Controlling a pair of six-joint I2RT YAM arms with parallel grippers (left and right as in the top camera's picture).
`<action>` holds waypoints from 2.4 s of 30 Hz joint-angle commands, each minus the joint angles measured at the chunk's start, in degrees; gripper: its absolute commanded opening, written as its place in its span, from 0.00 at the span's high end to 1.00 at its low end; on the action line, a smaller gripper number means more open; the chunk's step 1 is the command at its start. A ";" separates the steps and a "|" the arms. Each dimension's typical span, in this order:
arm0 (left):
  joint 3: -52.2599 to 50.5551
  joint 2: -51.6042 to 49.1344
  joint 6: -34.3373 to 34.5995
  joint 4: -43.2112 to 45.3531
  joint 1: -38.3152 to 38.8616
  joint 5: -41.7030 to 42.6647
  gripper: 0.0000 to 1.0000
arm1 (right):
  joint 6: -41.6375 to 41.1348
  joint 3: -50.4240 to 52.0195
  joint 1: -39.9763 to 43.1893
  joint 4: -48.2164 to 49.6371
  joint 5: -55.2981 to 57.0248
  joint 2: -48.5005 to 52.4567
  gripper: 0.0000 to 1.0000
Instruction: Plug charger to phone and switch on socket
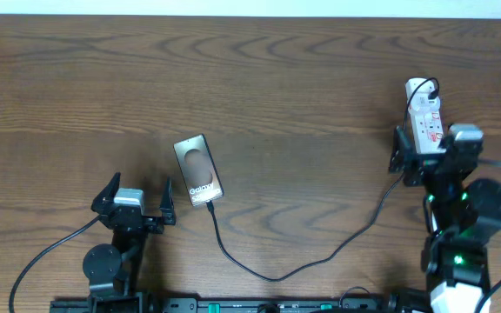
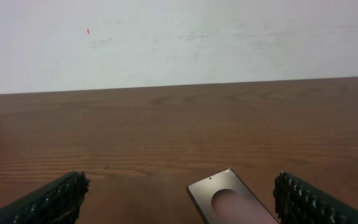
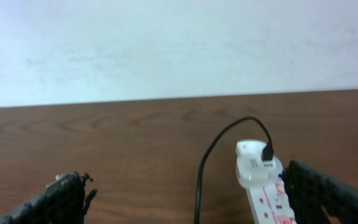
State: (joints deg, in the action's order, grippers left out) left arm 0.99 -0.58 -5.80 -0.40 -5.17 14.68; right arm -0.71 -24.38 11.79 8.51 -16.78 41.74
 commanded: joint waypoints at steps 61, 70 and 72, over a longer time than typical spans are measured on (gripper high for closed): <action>-0.70 0.35 0.48 -2.38 -0.28 1.55 0.03 | -3.54 24.06 -13.03 -10.97 23.71 -41.46 0.01; -0.70 0.35 0.48 -2.38 -0.28 1.55 0.03 | -3.48 24.06 -13.03 -11.26 22.27 -41.46 0.01; -0.70 0.35 0.48 -2.38 -0.28 1.55 0.03 | -3.50 24.06 -13.03 -11.56 22.43 -41.46 0.01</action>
State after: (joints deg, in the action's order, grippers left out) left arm 0.99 -0.58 -5.82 -0.40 -5.17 14.70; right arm -3.46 -0.38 -0.62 -2.52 5.85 0.69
